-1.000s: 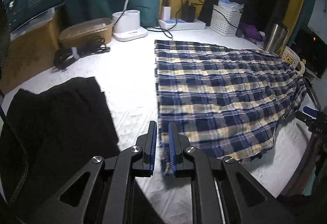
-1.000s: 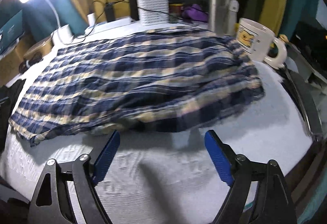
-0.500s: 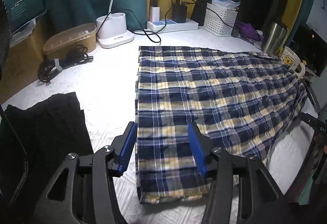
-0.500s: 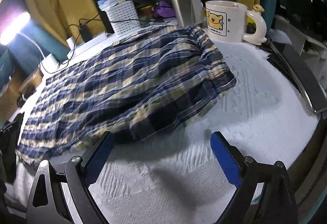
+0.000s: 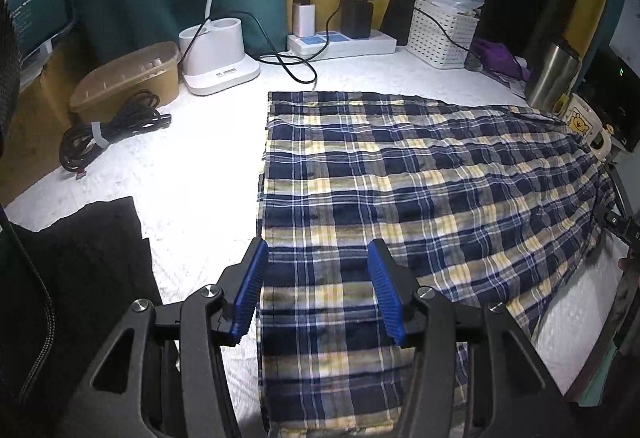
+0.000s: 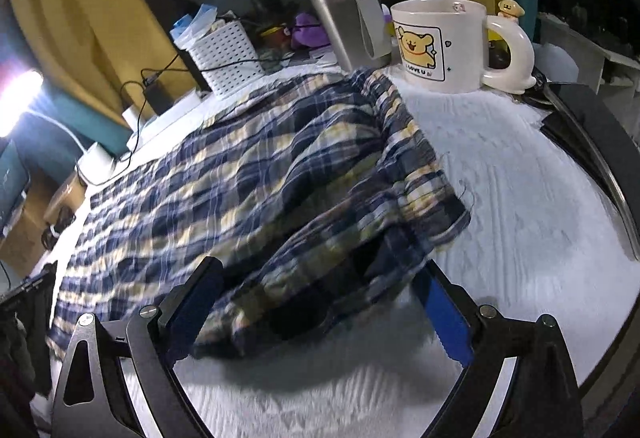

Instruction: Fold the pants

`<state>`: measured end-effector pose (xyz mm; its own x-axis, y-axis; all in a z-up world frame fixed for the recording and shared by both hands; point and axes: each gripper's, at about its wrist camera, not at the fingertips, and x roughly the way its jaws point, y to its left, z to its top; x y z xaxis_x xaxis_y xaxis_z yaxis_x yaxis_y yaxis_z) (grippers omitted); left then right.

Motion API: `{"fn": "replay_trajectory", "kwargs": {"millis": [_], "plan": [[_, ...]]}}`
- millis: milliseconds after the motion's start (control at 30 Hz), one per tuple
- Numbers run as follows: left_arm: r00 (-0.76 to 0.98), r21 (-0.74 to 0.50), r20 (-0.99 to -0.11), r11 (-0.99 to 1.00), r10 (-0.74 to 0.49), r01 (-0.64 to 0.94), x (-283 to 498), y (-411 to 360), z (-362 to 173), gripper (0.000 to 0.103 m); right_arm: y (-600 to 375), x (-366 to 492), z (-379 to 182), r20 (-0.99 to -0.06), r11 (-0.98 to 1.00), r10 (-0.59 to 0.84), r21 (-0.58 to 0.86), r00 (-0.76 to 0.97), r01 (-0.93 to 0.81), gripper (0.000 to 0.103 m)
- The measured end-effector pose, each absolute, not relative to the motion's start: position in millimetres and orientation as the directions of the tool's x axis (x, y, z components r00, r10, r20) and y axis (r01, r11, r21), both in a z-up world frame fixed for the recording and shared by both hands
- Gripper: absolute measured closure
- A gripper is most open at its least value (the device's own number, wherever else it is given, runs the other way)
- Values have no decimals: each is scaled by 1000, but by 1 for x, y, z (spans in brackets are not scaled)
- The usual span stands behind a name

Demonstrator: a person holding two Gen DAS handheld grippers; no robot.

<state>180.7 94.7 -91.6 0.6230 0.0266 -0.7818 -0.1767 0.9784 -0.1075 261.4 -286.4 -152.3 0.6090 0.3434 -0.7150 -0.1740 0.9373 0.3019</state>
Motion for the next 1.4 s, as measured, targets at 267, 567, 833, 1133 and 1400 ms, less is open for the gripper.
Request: {"fn": "replay_trajectory", "kwargs": {"millis": [267,567,833,1133,1400], "plan": [[598,-110,-801,978,20,-179,194,97,-102,51,-287,283,-153,-698,930,351,336,624,-148,7],[589,-121,-808,976,8,-179,206,101,-108,51,-276,301,-153,-691,915,386,371,612,-159,7],[582,-126,-813,975,6,-185,207,108,-112,51,-267,314,-153,-676,892,430,422,599,-164,7],[589,-122,-808,975,12,-187,209,112,-113,51,-267,320,-154,-668,883,444,440,598,-164,56],[599,-100,-800,979,26,-176,221,107,-119,51,-274,311,-144,-644,888,435,424,629,-179,85]]}}
